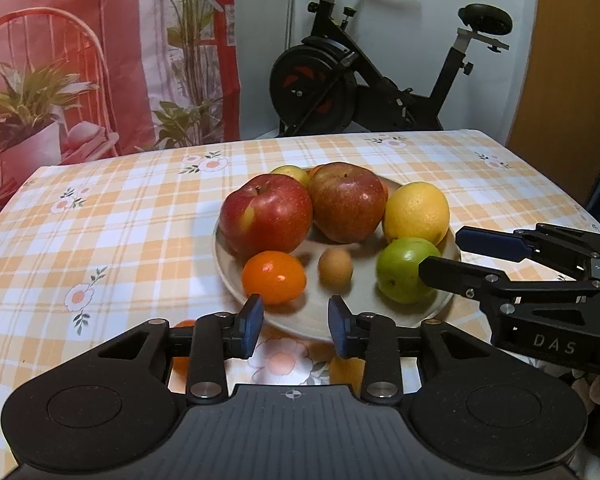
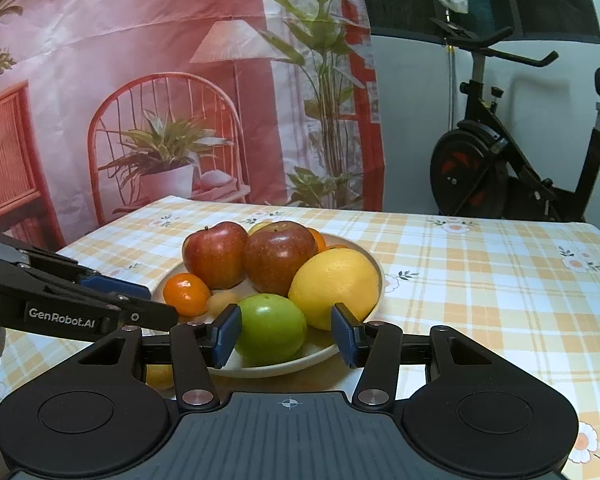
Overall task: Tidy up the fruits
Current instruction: 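Open both grippers on the plate and withdraw them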
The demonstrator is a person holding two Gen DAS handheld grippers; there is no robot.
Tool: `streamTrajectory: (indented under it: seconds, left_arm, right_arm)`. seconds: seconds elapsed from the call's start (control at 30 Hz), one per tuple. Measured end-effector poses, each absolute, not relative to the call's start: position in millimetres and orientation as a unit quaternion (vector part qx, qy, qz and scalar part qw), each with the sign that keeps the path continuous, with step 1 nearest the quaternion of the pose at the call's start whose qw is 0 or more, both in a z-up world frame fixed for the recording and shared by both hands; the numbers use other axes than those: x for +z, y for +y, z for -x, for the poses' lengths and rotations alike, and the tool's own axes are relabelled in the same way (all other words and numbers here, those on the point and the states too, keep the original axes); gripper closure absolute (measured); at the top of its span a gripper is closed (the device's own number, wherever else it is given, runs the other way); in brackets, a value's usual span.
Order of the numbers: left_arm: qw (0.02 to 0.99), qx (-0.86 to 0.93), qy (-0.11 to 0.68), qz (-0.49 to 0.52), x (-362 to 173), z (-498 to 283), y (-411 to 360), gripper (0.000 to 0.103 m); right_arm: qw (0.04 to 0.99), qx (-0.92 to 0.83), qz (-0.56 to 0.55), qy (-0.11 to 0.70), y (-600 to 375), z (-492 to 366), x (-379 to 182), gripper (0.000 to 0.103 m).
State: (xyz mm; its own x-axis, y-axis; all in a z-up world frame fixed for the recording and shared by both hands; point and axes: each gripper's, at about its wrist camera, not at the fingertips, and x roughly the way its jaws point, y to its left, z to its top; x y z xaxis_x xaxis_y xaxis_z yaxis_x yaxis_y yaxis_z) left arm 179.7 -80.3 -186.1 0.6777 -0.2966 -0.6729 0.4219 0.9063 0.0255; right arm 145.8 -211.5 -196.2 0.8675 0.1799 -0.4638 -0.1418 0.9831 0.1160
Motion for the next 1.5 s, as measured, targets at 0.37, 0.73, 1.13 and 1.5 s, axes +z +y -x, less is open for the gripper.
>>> streamTrajectory:
  seconds: [0.37,0.73,1.13,1.5]
  left_arm:
    - [0.92,-0.18,0.345,-0.054,-178,-170,-63,0.065]
    - [0.925,-0.166,0.339,-0.034,-170,-163,-51,0.065]
    - [0.927,-0.155,0.342,-0.013,-164,-160,-39,0.065]
    - [0.925,-0.164,0.344,-0.008,-162,-151,-37,0.061]
  right_arm:
    - [0.965,0.086,-0.042,0.243,-214,-145,-195,0.056]
    - [0.966,0.083,-0.046,0.239,-215,-144,-195,0.055]
    - [0.964,0.064,-0.08,0.247,-221,-128,-184,0.046]
    - [0.957,0.028,-0.119,0.263,-216,-110,-176,0.021]
